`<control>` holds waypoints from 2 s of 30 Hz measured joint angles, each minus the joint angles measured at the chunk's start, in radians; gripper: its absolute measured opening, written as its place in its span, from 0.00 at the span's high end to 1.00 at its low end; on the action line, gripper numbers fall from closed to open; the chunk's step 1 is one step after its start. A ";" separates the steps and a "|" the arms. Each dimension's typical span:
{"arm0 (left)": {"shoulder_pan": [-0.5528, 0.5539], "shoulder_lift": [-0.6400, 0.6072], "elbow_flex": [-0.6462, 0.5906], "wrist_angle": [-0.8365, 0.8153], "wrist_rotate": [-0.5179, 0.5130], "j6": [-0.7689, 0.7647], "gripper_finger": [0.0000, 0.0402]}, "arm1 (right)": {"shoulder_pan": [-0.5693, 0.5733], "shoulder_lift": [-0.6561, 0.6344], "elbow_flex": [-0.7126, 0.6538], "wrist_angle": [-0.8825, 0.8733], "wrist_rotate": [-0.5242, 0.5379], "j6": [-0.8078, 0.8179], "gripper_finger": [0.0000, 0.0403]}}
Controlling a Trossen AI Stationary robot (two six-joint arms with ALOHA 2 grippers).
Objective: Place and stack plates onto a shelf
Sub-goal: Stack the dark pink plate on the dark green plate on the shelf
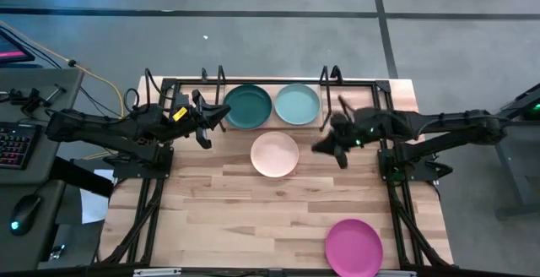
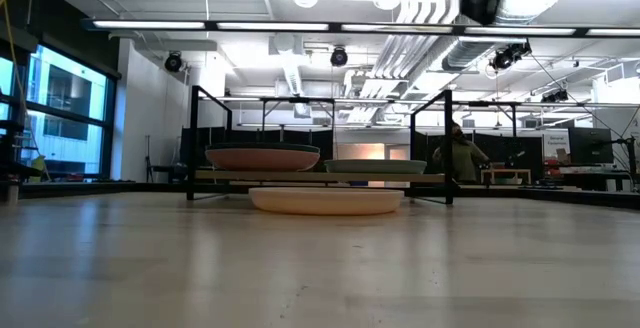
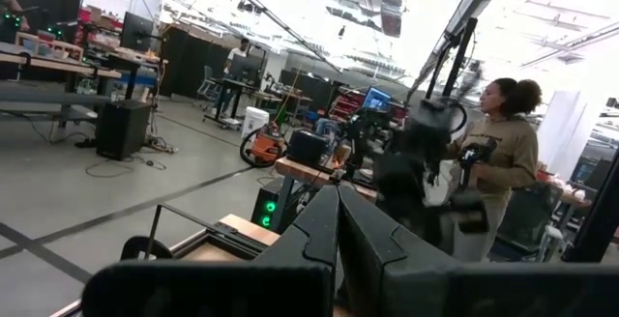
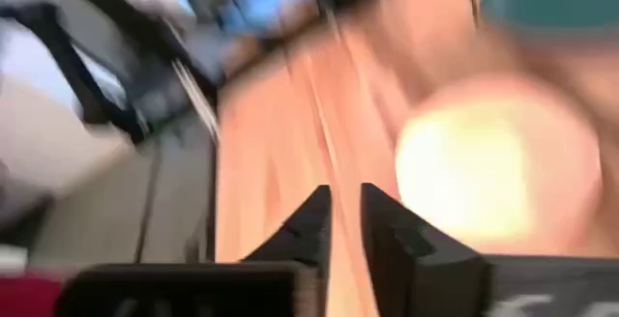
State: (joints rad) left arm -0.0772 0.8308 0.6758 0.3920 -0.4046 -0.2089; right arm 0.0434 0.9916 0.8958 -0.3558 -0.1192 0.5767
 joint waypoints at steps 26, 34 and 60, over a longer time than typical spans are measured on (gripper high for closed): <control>0.000 0.000 0.000 -0.013 0.000 0.000 1.00 | 0.814 0.047 -0.486 -0.002 -0.053 1.029 0.48; 0.000 0.000 0.000 -0.031 0.000 0.001 1.00 | 0.850 0.207 -0.486 0.191 -0.047 1.047 0.48; 0.000 0.000 0.000 -0.029 0.000 0.000 1.00 | 0.799 0.342 -0.486 0.506 -0.078 1.000 0.99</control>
State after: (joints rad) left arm -0.0772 0.8310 0.6758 0.3630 -0.4046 -0.2089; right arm 0.8426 1.3332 0.4095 0.1505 -0.1975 1.5767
